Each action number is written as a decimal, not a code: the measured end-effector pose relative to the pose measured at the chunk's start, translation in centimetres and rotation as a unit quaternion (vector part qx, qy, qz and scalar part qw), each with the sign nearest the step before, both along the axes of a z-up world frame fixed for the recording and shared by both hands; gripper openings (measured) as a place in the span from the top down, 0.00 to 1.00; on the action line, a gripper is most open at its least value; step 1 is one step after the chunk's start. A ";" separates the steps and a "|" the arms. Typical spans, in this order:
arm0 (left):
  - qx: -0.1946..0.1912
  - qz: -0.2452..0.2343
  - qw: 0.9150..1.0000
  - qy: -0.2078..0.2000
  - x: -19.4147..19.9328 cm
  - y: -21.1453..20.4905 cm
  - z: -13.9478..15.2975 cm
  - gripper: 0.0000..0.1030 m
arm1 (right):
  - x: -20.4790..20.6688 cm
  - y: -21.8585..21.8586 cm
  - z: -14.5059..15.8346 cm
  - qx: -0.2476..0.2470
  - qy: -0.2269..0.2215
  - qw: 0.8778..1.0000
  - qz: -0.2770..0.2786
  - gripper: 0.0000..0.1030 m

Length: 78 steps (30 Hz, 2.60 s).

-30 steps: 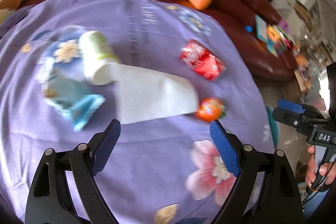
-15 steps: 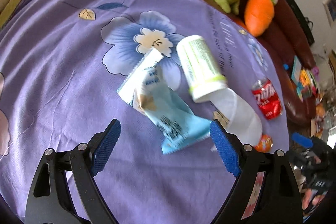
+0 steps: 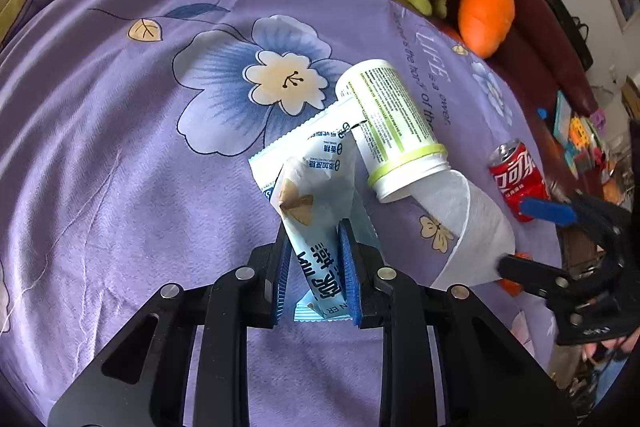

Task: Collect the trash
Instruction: 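Grasp the light-blue wrapper with the left tool while the right tool grasps the white tissue, then carry the wrapper and tissue over the teal bin and open both tools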

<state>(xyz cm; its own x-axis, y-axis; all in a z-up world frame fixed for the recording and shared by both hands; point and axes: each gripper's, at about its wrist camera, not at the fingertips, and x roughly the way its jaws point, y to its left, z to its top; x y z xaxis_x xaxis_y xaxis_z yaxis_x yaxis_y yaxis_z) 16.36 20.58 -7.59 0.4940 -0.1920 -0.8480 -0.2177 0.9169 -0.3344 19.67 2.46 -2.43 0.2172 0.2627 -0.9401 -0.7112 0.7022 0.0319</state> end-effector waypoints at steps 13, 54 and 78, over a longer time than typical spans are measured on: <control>0.028 0.005 1.000 0.005 0.6 -0.8 -0.2 0.74 | 0.0 2.0 -2.4 0.022 0.015 0.999 0.023 0.84; 0.062 -0.272 0.958 -0.063 -2.3 -31.2 8.1 0.81 | -10.4 -34.1 6.8 0.203 -0.076 0.915 -0.339 0.95; 0.074 -0.397 0.914 -0.042 -1.6 -48.5 6.0 0.81 | -16.1 -53.6 2.5 0.207 -0.110 0.822 -0.518 0.95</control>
<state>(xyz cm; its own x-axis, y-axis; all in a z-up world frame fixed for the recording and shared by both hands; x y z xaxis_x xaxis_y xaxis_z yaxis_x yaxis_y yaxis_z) 14.71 -27.93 -1.59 0.3128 -0.4039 -0.8597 0.5563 0.8115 -0.1789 3.59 -51.10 0.04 0.6792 0.1177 -0.7245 0.2421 0.8959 0.3725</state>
